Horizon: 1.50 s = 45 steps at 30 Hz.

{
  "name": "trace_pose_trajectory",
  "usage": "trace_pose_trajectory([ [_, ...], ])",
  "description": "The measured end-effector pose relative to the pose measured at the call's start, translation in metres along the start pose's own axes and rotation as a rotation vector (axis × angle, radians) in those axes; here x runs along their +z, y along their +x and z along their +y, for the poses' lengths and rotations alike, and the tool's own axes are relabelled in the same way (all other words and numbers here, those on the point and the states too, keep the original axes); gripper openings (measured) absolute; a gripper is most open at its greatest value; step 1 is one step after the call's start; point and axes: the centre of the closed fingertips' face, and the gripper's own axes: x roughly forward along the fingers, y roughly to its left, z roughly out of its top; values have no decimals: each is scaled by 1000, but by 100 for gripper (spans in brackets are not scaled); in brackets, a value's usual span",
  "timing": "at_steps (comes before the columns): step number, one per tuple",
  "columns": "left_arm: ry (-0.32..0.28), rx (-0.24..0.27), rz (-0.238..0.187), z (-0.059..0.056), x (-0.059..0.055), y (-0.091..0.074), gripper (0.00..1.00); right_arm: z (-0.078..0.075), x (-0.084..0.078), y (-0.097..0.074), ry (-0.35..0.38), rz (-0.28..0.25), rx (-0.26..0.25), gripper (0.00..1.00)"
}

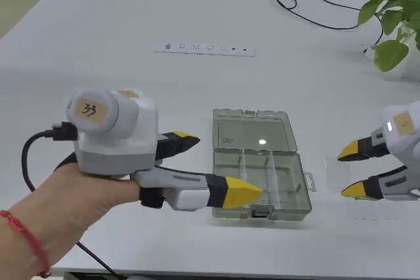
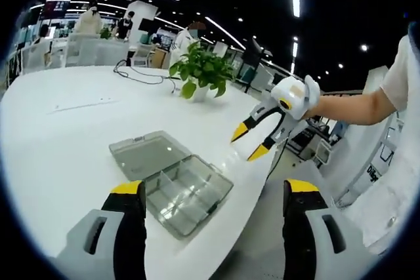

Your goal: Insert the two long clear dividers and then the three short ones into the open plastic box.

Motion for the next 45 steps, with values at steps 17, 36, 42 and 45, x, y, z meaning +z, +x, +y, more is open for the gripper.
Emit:
trace_pose_trajectory([
  [17, -300, -156, -28, -36, 9, 37, 50, 7, 84, -26, -70, -84, -51, 33],
  [36, -390, -244, -20, -58, 6, 49, 12, 21, 111, -36, -94, -105, -43, 33],
  [42, -387, -266, -16, -62, 7, 50, 4, 23, 110, -36, -99, -97, -43, 33],
  [45, -389, -271, -17, -63, 7, 51, 0, 23, 110, -36, -94, -98, -43, 33],
])
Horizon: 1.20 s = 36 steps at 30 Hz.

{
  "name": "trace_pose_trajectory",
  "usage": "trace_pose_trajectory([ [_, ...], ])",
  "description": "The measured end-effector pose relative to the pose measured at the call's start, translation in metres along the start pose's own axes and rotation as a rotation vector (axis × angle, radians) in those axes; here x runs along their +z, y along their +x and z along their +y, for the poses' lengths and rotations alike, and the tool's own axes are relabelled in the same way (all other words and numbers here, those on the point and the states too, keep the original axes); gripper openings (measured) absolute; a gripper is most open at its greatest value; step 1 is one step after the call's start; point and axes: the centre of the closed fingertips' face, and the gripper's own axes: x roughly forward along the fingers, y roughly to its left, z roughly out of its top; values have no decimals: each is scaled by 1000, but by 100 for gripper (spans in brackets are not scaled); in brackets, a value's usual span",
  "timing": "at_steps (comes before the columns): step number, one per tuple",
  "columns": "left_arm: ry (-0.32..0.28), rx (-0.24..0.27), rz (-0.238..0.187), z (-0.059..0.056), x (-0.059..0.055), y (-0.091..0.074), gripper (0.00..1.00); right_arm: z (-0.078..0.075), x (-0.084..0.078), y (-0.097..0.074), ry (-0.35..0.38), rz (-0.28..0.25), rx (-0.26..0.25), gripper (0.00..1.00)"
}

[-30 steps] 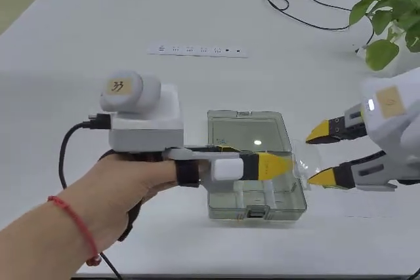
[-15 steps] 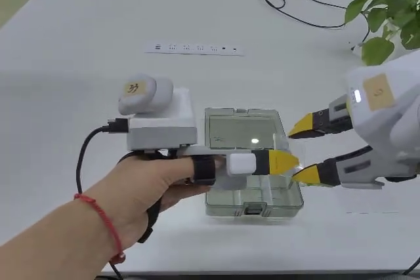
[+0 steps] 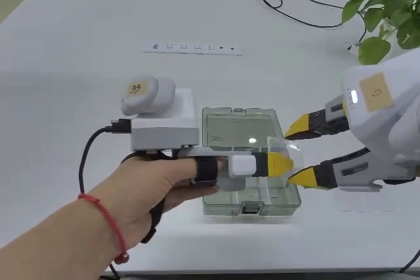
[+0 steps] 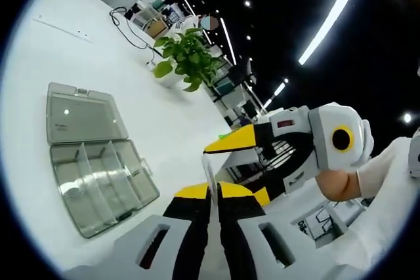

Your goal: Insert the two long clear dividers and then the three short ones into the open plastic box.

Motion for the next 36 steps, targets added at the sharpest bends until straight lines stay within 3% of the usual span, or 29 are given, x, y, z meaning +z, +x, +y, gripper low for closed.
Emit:
trace_pose_trajectory([
  [10, -15, 0, -5, 1, -1, -1, 0, 1, 0, 1, 6, -8, -1, 33],
  [15, -1, 1, -5, 1, -2, -2, 0, -5, 5, 0, 50, -39, -14, 35],
  [19, 100, 6, 10, 2, -3, -4, 0, -7, 9, -5, 106, -84, 11, 34],
  [22, 218, -6, 33, 0, -7, -7, 0, -10, 8, -9, 142, -116, 54, 32],
  [25, 324, -21, 53, -2, -11, -9, 0, -8, 13, -15, 195, -170, 126, 29],
  [28, 412, -32, 85, -2, -16, -12, 0, -8, 15, -20, 211, -192, 176, 25],
  [31, 540, -41, 102, -4, -19, -13, 0, -4, 21, -23, 226, -212, 233, 22],
  [36, 658, -83, 111, -14, -23, -15, 0, 7, 21, -26, 230, -218, 339, 17],
])
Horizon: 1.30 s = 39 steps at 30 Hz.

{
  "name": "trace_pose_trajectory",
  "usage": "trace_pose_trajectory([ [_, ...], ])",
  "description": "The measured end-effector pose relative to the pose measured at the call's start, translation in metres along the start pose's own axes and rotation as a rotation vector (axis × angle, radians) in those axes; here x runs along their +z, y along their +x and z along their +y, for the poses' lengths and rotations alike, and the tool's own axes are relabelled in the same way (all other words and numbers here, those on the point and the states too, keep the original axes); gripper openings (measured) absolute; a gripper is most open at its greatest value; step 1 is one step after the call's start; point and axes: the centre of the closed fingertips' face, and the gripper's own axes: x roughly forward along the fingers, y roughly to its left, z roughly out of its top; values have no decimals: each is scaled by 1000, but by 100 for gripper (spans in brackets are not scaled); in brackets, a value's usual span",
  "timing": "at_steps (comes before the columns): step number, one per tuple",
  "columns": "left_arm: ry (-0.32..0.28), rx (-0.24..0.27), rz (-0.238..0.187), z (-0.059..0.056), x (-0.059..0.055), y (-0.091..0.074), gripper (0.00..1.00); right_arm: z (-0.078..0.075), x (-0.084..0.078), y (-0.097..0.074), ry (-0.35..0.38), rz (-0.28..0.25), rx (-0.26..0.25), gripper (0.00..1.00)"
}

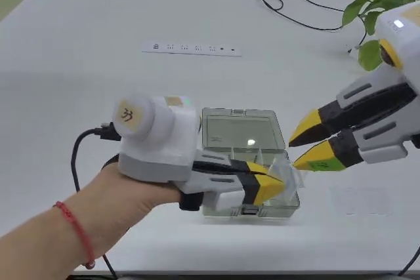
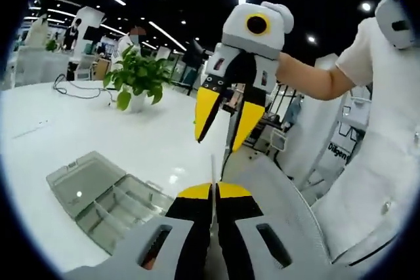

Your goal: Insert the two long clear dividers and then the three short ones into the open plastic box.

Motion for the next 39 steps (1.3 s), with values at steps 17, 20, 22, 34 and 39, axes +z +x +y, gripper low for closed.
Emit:
trace_pose_trajectory([
  [17, 123, -64, -10, -19, 6, -3, 0, 26, -1, 6, 24, 22, 165, 4],
  [20, 131, -66, -9, -20, 6, -3, 0, 28, -1, 7, 26, 19, 172, 3],
  [22, 134, -68, -7, -20, 6, -3, 0, 28, -2, 7, 27, 18, 175, 3],
  [34, 133, -52, 6, -19, 1, -2, 0, 29, -4, 10, 10, 29, 170, 3],
  [39, 128, -46, 1, -18, 1, -5, 0, 29, -2, 12, 7, 24, 166, 3],
])
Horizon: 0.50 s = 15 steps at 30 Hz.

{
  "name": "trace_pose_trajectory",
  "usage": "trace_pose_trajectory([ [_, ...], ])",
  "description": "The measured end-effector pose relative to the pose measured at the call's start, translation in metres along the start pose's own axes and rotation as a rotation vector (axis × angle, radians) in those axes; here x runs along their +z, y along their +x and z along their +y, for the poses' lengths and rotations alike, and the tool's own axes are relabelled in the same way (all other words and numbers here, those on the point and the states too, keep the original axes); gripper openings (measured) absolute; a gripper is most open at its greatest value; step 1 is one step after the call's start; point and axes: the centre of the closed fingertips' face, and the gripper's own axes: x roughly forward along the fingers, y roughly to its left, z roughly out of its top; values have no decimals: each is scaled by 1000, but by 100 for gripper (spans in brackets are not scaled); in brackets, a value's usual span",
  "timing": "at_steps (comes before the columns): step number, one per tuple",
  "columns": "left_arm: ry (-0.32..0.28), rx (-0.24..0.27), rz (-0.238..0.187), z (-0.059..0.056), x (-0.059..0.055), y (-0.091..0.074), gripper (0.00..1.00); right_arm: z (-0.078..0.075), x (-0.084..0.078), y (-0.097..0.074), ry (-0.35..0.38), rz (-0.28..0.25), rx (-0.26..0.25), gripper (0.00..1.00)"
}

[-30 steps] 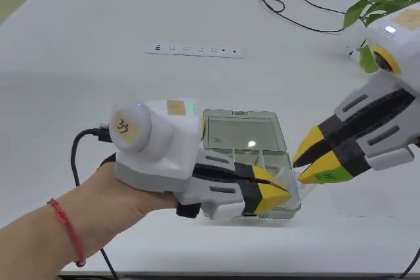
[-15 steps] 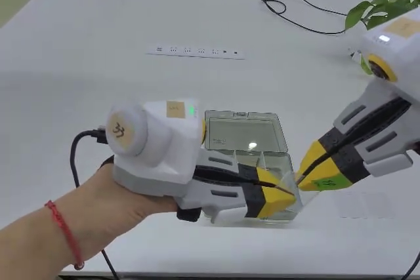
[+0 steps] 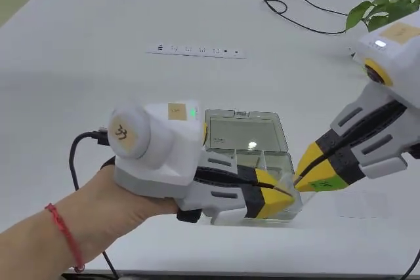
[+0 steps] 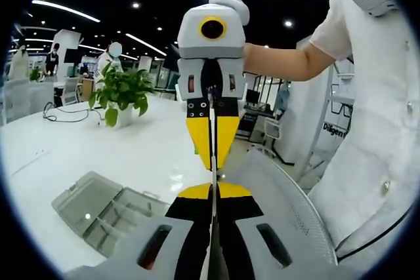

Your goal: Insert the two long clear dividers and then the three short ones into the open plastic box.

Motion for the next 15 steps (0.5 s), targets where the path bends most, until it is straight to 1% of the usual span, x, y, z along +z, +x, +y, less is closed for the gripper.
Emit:
trace_pose_trajectory([
  [4, -5, 7, -2, 1, -1, -1, 0, -2, 1, 0, -2, -2, -7, 3],
  [8, -1, 17, 8, 2, -3, -3, 0, -3, 2, 0, -2, -5, -14, 3],
  [12, -2, 32, 15, 5, -6, -6, 5, -5, 2, -1, -4, -4, -22, 3],
  [15, -9, 50, 15, 8, -8, -9, 6, -7, 3, -3, -1, -11, -32, 3],
])
